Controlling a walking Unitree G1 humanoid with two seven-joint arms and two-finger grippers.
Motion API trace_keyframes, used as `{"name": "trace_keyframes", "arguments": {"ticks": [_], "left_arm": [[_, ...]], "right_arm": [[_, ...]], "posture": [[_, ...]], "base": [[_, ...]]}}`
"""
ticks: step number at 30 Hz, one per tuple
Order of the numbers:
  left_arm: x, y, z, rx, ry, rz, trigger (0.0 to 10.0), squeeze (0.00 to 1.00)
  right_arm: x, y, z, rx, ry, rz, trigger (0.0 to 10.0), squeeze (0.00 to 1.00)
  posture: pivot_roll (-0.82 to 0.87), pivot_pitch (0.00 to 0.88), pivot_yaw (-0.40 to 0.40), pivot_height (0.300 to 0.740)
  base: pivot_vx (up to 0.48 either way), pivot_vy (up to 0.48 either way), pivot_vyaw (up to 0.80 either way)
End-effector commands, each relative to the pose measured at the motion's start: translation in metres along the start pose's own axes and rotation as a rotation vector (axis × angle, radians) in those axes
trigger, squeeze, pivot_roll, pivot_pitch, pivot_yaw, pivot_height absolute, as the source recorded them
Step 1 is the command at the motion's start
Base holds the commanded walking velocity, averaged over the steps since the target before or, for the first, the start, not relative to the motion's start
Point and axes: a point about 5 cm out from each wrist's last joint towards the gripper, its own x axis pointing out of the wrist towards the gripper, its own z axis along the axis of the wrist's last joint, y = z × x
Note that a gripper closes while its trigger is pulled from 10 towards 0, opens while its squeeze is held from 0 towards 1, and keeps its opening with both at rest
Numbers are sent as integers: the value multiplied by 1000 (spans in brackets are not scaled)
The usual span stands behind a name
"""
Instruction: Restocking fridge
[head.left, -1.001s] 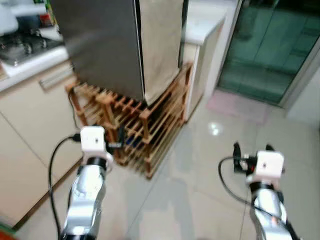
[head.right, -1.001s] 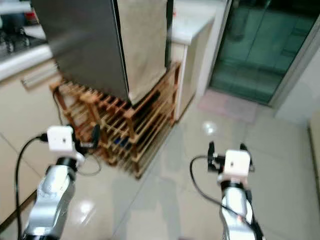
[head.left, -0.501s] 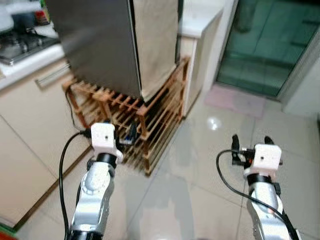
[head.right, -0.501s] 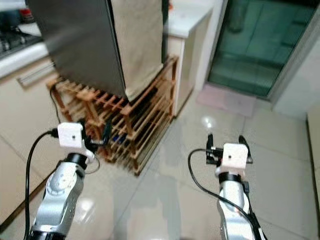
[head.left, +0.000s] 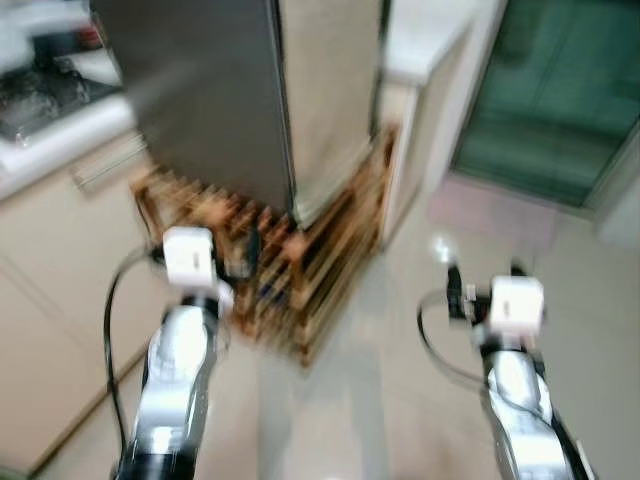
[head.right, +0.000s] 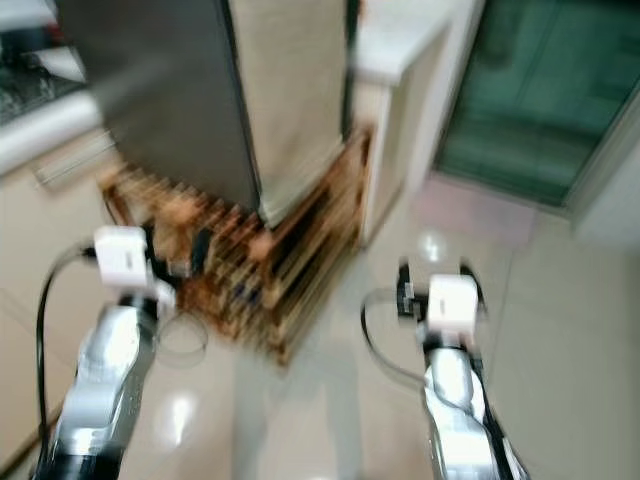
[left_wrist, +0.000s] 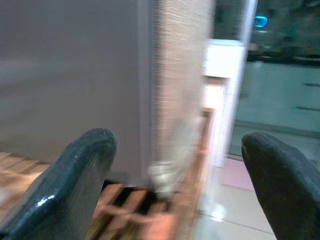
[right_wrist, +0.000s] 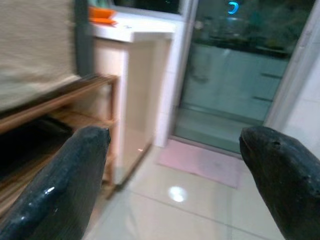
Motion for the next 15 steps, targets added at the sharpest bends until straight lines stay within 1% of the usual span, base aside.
{"name": "trace_keyframes", "arguments": {"ticks": [1, 7, 8, 12, 15], "left_arm": [[1, 1, 4, 31, -18, -24, 10000, 0], [3, -7, 6, 45, -24, -89, 10000, 0], [3, -8, 6, 48, -21, -97, 10000, 0], [7, -8, 6, 66, -10, -99, 10000, 0], [14, -9, 10, 99, -10, -107, 10000, 0]], "right_arm": [[3, 3, 3, 5, -10, 5, 10000, 106], [3, 4, 3, 4, -8, 8, 10000, 102], [3, 4, 3, 4, -7, 9, 10000, 98], [2, 4, 2, 4, -4, 11, 10000, 102], [2, 5, 1, 5, 1, 12, 10000, 102]], "posture": [[-66, 0, 25, 740], [-67, 0, 27, 740], [-67, 0, 27, 740], [-67, 0, 30, 740], [-66, 0, 28, 740]], "base": [[480, 0, 0], [472, 0, 0], [259, 0, 0], [0, 0, 0], [0, 0, 0]]}}
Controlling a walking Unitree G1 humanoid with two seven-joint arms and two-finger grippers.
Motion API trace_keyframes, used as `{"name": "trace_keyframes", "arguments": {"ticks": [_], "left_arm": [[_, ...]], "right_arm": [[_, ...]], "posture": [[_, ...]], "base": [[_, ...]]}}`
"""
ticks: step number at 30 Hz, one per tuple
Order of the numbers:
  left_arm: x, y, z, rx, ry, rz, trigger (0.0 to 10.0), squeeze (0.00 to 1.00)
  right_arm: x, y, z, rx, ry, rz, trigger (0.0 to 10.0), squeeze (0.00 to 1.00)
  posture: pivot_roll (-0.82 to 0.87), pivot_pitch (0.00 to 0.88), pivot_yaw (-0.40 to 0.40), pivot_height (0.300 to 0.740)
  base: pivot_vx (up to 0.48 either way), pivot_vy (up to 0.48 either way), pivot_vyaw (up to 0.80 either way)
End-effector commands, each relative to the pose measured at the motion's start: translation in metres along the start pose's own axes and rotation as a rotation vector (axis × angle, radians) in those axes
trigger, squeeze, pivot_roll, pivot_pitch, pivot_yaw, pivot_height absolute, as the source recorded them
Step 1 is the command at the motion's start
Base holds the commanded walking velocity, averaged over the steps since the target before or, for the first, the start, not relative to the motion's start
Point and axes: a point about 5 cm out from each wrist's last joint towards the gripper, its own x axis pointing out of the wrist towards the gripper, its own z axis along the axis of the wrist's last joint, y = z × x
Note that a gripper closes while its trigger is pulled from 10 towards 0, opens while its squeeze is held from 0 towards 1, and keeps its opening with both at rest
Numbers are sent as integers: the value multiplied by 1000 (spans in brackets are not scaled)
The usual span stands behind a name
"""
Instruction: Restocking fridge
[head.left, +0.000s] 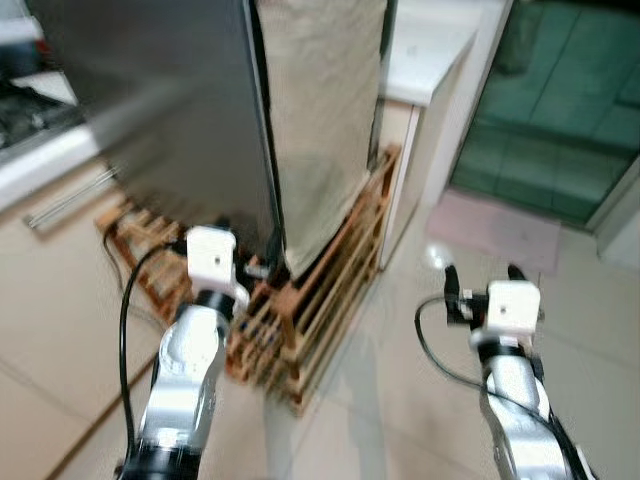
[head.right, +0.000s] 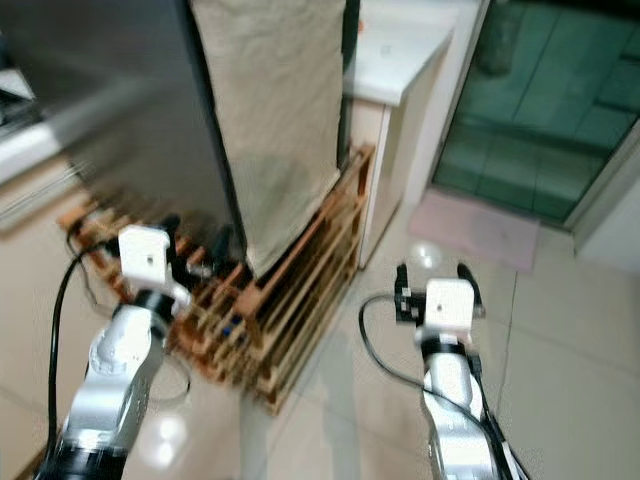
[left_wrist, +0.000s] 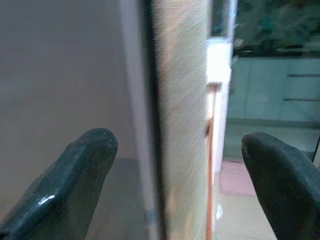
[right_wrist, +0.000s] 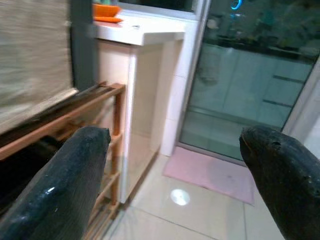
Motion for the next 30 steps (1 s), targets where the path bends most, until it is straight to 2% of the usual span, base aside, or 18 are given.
{"name": "trace_keyframes", "arguments": {"ticks": [1, 3, 7, 9, 10, 11, 14, 17, 22, 30], "left_arm": [[4, -4, -2, 18, 24, -16, 10000, 0], [9, -3, -2, 10, 33, -14, 10000, 0], [36, -5, 1, 58, 42, -65, 10000, 0], [41, -5, 3, 73, 36, -70, 10000, 0], [50, -4, 8, 89, 26, -62, 10000, 0], [53, -3, 10, 92, 22, -57, 10000, 0], [57, -4, 11, 85, 19, -58, 10000, 0], [66, -13, 15, 56, 4, -85, 10000, 0], [71, -19, 18, 31, -9, -111, 10000, 0], [83, -29, 18, 36, 2, -135, 10000, 0]], "right_arm": [[-1, -5, -4, -4, 18, -14, 10000, 102], [-1, -5, -4, -3, 19, -14, 10000, 102], [1, -1, -4, 0, 21, 7, 10000, 98], [1, -1, -4, 0, 20, 9, 10000, 102], [0, -2, -4, -1, 20, 3, 10000, 102], [0, -2, -4, -1, 20, -1, 10000, 102], [-1, -3, -4, -1, 22, -7, 10000, 102], [-4, -3, -5, -1, 28, -1, 10000, 106], [-6, -4, -6, -3, 31, 0, 10000, 102], [-6, -3, -7, -3, 38, 1, 10000, 98]], "posture": [[-65, 0, 27, 740], [-60, 0, 23, 740], [-64, 0, 26, 740], [-67, 0, 27, 740], [-83, 0, 34, 740], [-83, 0, 34, 740], [-89, 0, 33, 740], [-98, 0, 34, 740], [-104, 0, 35, 740], [-105, 0, 36, 740]], "base": [[0, 0, 0], [0, 0, 0], [0, 0, 0], [0, 0, 0], [0, 0, 0], [0, 0, 0], [0, 0, 0], [0, 0, 0], [0, 0, 0], [0, 0, 0]]}}
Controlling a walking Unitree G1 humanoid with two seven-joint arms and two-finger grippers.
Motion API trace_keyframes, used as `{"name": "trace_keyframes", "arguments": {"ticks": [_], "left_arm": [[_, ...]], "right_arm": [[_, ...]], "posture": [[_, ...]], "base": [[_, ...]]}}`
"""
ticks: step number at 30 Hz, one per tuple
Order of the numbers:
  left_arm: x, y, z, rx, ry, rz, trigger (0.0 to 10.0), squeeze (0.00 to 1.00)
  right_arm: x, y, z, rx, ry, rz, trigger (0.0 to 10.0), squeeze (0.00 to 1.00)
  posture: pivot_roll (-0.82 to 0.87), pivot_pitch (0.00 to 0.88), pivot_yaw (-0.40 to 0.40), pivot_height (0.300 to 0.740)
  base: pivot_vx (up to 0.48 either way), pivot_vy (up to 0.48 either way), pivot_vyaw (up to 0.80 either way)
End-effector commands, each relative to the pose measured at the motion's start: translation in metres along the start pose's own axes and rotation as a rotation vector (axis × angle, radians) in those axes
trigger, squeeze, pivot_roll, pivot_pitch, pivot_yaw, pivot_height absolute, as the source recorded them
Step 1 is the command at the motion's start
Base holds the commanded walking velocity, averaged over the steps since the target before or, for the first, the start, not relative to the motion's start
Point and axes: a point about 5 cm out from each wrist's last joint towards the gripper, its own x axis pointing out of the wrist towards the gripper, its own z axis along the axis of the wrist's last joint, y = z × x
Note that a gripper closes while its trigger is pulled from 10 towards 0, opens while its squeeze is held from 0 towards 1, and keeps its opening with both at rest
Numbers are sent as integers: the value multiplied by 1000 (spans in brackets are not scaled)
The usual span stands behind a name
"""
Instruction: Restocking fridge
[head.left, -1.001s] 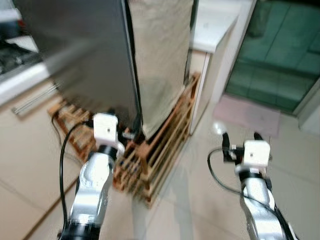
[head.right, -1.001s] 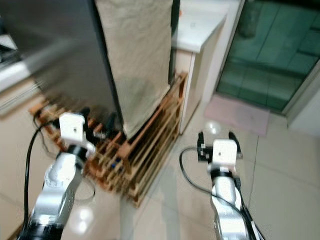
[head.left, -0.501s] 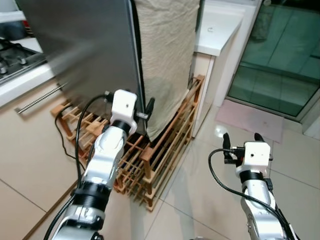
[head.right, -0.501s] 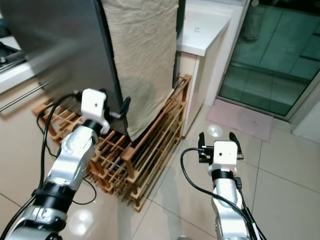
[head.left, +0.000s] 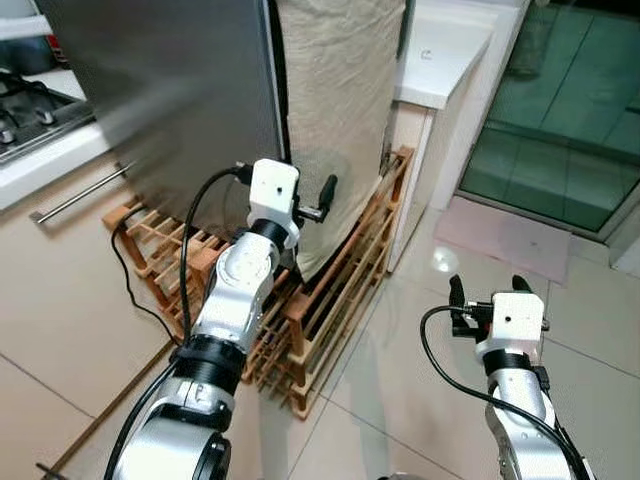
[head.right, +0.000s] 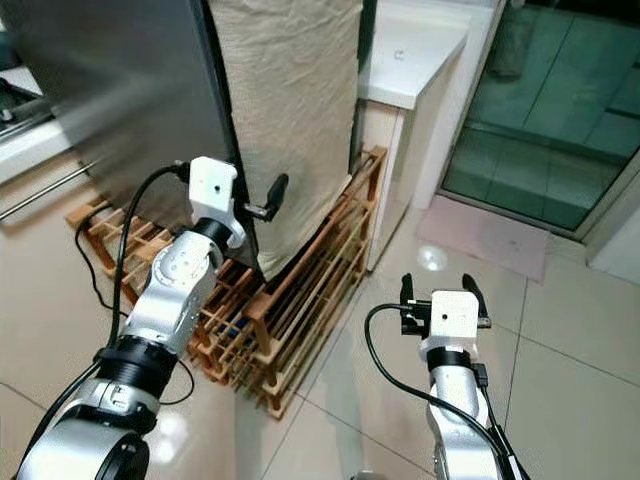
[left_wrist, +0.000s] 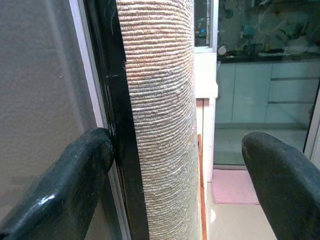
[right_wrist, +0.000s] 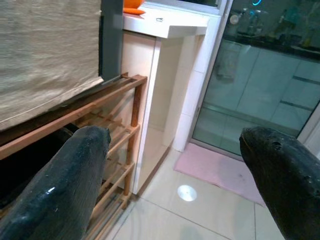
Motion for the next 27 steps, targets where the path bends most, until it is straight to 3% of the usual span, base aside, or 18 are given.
{"name": "trace_keyframes", "arguments": {"ticks": [1, 6, 11, 13, 20, 26, 27], "left_arm": [[7, -3, 3, 16, 5, -13, 10000, 0], [16, -14, -3, 28, 67, -52, 10000, 0], [21, -30, -7, -95, 120, -140, 10000, 0], [22, -38, -5, -150, 113, -196, 10000, 0], [25, -56, 6, -169, 77, -329, 10000, 0], [27, -66, 14, -191, 50, -396, 10000, 0], [29, -72, 18, -200, 38, -429, 10000, 0]], "right_arm": [[2, -1, 3, 4, -6, -6, 10000, 102], [3, 1, 2, 7, -2, -2, 10000, 98], [3, 1, 2, 8, -1, 2, 10000, 102], [3, 1, 2, 7, 0, 3, 10000, 102], [-3, -3, -2, -1, 15, 12, 10000, 102], [-17, -11, -19, -31, 80, 24, 10000, 102], [-25, -15, -32, -46, 127, 29, 10000, 98]], "posture": [[-105, 0, 36, 740], [-103, 0, 35, 740], [-104, 0, 34, 740], [-104, 0, 32, 740], [-105, 0, 29, 740], [-111, 0, 30, 740], [-114, 0, 30, 740]], "base": [[0, 0, 0], [0, 0, 0], [0, 0, 0], [0, 0, 0], [0, 0, 0], [0, 0, 0], [0, 0, 0]]}}
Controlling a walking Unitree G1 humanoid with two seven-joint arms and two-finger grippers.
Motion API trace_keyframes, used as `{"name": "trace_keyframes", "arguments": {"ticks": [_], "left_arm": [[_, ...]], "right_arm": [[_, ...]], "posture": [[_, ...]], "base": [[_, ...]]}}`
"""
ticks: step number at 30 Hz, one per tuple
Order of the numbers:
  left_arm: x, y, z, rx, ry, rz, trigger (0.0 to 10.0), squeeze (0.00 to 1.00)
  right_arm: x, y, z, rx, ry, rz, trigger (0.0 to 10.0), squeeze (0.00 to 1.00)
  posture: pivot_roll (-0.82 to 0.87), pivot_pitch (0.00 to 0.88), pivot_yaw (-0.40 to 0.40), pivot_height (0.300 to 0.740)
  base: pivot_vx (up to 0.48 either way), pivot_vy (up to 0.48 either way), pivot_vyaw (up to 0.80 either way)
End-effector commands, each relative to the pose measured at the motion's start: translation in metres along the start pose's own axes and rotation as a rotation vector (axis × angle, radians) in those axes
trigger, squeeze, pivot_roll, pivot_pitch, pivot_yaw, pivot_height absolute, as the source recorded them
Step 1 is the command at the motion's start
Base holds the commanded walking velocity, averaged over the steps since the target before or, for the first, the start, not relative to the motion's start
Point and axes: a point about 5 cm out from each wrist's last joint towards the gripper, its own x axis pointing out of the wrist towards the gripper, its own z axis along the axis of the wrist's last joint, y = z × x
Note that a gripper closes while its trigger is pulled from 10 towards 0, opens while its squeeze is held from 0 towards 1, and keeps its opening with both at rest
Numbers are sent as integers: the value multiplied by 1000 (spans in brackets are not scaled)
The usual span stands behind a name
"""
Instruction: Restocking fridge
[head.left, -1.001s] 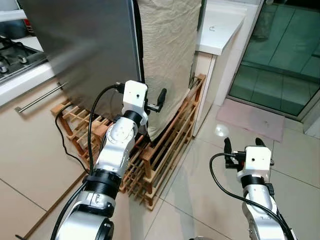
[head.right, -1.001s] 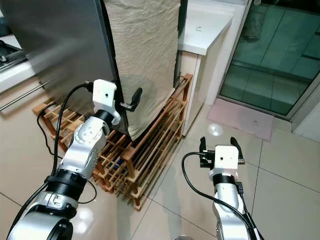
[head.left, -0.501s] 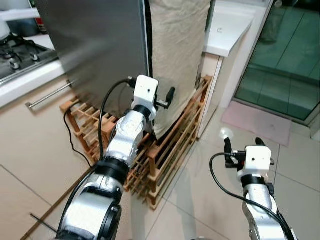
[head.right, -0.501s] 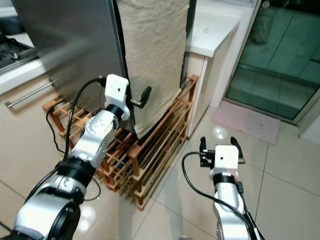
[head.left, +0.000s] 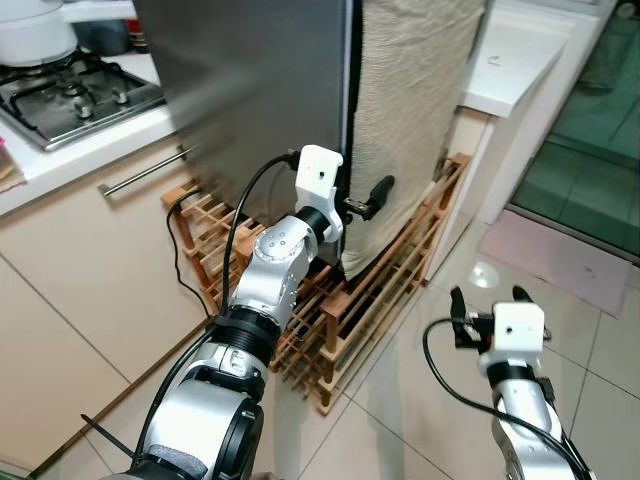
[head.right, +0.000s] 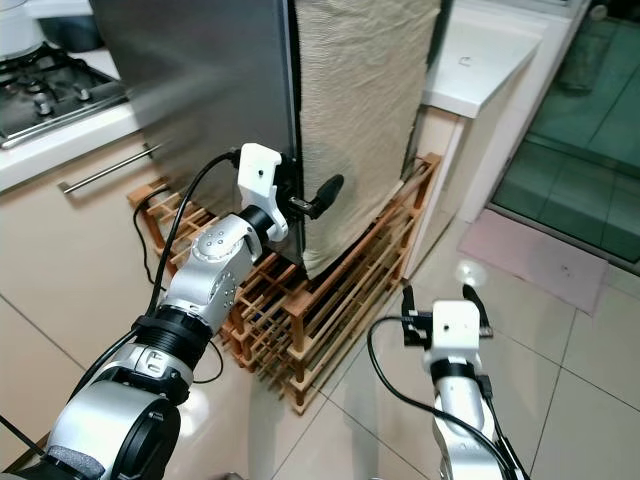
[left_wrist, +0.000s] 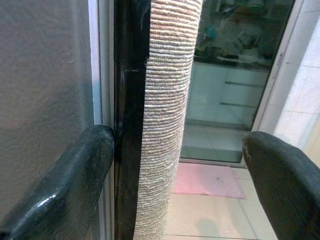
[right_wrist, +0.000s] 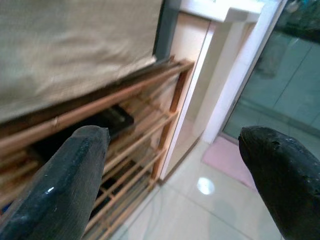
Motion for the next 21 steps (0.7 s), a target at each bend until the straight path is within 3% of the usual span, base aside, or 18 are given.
{"name": "trace_keyframes", "arguments": {"ticks": [1, 7, 11, 12, 13, 21], "left_arm": [[11, -24, 3, -2, 16, -125, 10000, 0], [18, -39, 11, -25, -9, -208, 10000, 0], [29, -68, 22, -41, -40, -328, 10000, 0], [29, -68, 22, -41, -40, -328, 10000, 0], [31, -81, 25, -43, -49, -388, 10000, 0], [25, -106, 24, -49, -36, -563, 10000, 0]], "right_arm": [[-8, -6, -17, -10, 63, -5, 10000, 106], [-16, -11, -38, -20, 128, -13, 10000, 98], [-18, -11, -44, -8, 148, -15, 10000, 102], [-18, -11, -44, -8, 148, -15, 10000, 102], [-18, -10, -46, 0, 149, -15, 10000, 102], [-19, -8, -46, 15, 130, -13, 10000, 98]], "posture": [[-117, 0, 32, 740], [-119, 0, 39, 740], [-120, 0, 44, 740], [-120, 0, 44, 740], [-121, 0, 50, 740], [-126, 0, 59, 740]], "base": [[0, 0, 0], [0, 0, 0], [0, 0, 0], [0, 0, 0], [0, 0, 0], [0, 0, 0]]}}
